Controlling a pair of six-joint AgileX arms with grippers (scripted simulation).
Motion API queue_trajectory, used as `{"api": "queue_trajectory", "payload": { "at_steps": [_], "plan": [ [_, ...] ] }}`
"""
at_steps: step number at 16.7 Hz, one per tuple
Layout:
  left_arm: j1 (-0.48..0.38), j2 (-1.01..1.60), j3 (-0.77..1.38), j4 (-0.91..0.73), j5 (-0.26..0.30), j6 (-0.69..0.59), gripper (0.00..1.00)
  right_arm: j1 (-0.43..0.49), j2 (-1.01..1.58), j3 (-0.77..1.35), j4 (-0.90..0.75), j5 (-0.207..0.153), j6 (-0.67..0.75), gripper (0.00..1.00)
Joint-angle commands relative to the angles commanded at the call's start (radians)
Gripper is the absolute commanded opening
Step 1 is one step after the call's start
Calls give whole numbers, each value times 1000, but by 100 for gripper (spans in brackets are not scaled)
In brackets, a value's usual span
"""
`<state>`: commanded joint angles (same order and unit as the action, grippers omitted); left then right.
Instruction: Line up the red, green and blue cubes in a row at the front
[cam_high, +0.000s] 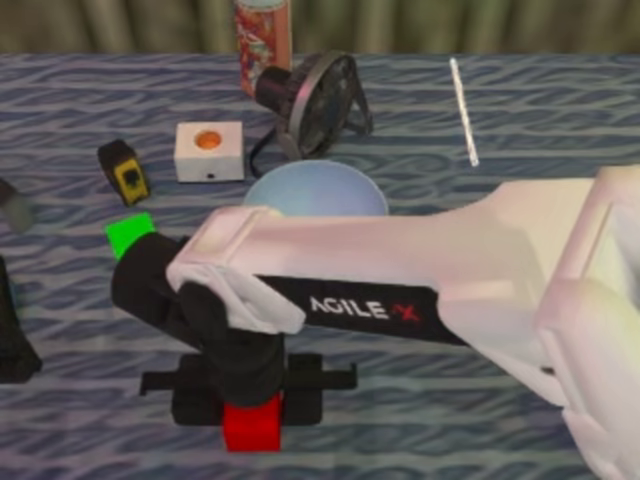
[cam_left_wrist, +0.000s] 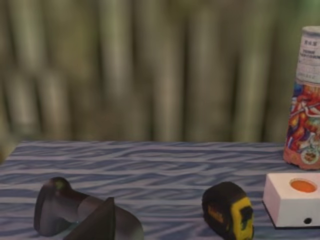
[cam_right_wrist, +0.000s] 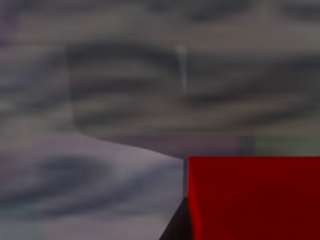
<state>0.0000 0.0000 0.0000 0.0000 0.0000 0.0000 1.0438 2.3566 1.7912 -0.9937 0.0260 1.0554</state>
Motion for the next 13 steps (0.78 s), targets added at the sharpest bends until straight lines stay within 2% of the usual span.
{"api": "queue_trajectory", "payload": {
  "at_steps": [10, 13],
  "plan": [
    [0, 0, 0, 0, 0, 0, 100, 0, 0, 0, 0, 0, 0, 98],
    [0, 0, 0, 0, 0, 0, 100, 0, 0, 0, 0, 0, 0, 100]
  ]
}}
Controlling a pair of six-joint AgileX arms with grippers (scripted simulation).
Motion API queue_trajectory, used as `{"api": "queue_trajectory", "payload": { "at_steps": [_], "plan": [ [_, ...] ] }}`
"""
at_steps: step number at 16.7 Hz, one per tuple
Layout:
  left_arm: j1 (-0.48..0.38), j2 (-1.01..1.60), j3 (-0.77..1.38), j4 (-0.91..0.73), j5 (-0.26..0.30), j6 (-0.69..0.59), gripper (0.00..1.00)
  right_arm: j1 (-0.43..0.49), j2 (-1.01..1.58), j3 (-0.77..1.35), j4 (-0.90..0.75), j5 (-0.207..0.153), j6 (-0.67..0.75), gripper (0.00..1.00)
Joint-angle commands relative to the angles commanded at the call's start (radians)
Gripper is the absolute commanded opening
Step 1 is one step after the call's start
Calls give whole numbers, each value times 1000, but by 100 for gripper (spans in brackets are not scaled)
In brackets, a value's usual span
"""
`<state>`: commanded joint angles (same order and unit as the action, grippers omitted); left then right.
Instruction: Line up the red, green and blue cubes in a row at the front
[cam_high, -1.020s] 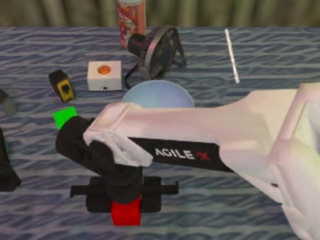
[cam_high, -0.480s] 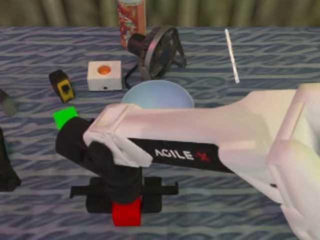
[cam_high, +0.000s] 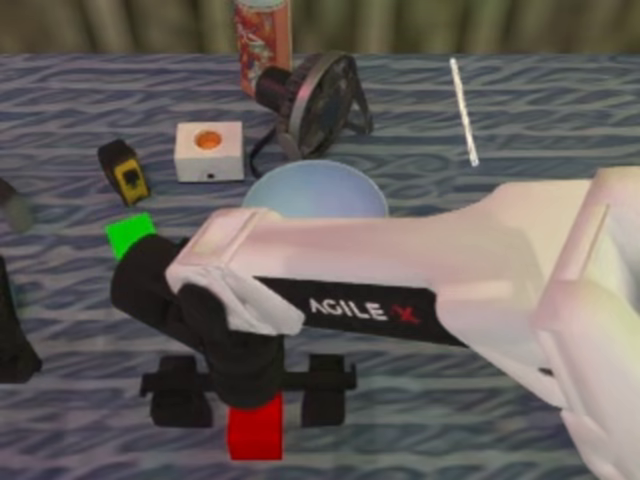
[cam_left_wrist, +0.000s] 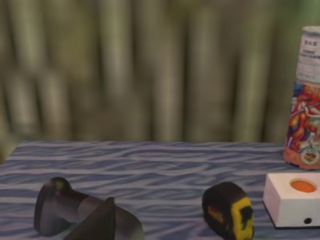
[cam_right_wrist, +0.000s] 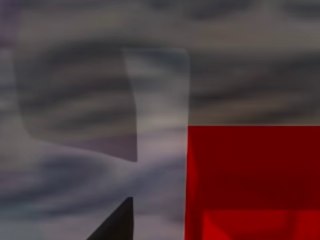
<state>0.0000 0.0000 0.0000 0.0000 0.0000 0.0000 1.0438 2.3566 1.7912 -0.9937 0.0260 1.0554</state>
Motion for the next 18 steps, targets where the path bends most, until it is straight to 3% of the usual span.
{"api": "queue_trajectory", "payload": {
  "at_steps": [7, 14, 18],
  "plan": [
    [0, 0, 0, 0, 0, 0, 100, -1, -1, 3, -4, 0, 0, 100],
    [0, 0, 0, 0, 0, 0, 100, 9, -58, 150, -214, -1, 3, 100],
    [0, 0, 0, 0, 0, 0, 100, 10, -68, 166, -234, -1, 1, 100]
  ]
}}
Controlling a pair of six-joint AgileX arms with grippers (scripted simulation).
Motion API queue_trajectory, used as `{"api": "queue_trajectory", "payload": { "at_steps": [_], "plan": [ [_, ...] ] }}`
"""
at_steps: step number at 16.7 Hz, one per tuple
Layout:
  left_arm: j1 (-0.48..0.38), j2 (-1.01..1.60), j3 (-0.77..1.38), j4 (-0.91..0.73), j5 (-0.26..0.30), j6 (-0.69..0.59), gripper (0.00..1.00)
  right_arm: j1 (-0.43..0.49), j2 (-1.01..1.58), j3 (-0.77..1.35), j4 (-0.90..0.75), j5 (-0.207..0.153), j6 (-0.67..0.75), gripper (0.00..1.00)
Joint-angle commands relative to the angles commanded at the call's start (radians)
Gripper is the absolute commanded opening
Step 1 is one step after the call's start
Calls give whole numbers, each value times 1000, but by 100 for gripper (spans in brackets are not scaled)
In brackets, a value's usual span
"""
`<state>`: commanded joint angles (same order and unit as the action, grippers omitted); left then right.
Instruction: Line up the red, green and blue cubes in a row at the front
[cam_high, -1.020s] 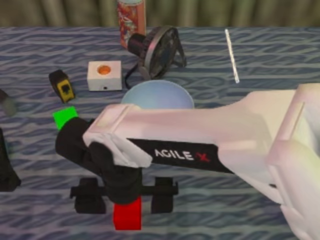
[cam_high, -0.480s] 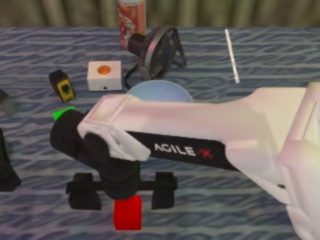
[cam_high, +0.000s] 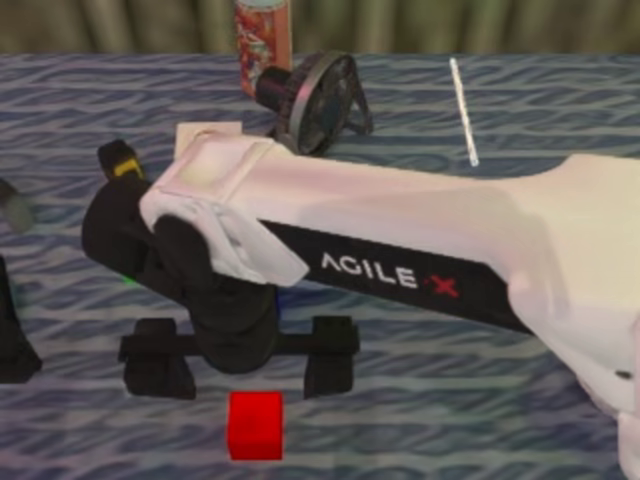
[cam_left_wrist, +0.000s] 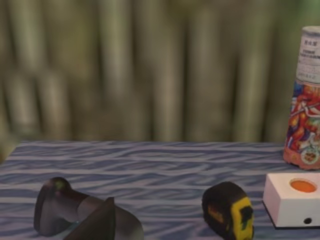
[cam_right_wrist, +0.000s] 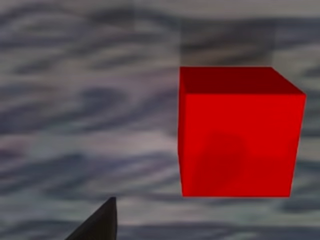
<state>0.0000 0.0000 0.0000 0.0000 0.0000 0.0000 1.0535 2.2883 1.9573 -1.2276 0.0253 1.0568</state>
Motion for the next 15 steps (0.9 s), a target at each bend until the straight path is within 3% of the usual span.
{"api": "queue_trajectory", "payload": {
  "at_steps": [3, 7, 15],
  "plan": [
    [-1, 8, 8, -6, 1, 5, 100, -10, -6, -11, 7, 3, -6, 100],
    [-17, 132, 128, -83, 4, 72, 100, -72, -149, -131, 78, 44, -89, 100],
    [-69, 821, 671, -428, 2, 365, 100, -380, -889, -699, 409, 142, -420, 100]
  ]
}}
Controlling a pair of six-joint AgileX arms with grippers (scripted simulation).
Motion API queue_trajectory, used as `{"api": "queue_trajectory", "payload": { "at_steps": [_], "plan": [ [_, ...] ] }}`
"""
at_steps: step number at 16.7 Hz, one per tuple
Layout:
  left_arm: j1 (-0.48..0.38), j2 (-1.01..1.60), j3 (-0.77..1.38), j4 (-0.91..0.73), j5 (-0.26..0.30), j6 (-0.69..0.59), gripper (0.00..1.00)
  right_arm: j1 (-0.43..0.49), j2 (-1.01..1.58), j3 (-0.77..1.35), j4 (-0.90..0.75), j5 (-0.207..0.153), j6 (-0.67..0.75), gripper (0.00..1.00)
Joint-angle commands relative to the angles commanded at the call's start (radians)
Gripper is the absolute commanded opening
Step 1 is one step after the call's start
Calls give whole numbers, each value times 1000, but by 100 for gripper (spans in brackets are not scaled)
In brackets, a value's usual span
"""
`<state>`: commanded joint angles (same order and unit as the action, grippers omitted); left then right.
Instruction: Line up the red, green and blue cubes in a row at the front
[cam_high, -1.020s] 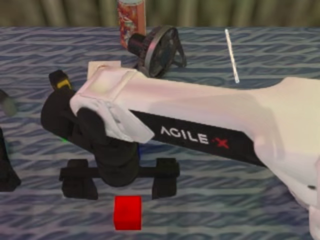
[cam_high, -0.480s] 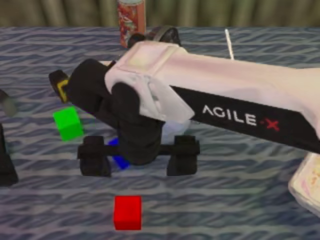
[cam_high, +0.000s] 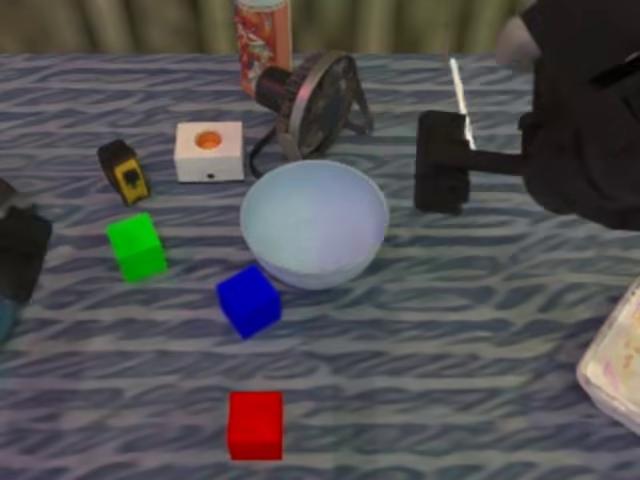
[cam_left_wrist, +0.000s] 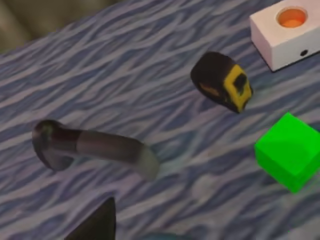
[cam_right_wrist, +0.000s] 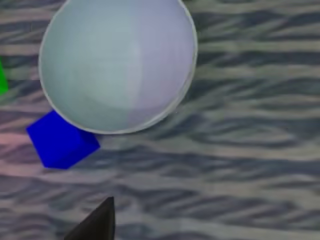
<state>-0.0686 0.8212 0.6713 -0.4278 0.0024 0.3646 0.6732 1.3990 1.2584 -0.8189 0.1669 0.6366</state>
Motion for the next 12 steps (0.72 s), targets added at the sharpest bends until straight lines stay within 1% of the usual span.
{"api": "queue_trajectory", "payload": {
  "at_steps": [3, 6, 9, 12],
  "plan": [
    [-24, 335, 234, -161, -1, 133, 100, -151, -350, -289, 160, 9, -151, 100],
    [-48, 624, 453, -315, -2, 259, 100, -298, -675, -576, 322, -4, -297, 100],
    [-70, 887, 663, -454, -2, 376, 100, -427, -944, -828, 475, -37, -422, 100],
    [-87, 1108, 838, -562, -1, 470, 100, -531, -1142, -1026, 616, -83, -521, 100]
  ]
}}
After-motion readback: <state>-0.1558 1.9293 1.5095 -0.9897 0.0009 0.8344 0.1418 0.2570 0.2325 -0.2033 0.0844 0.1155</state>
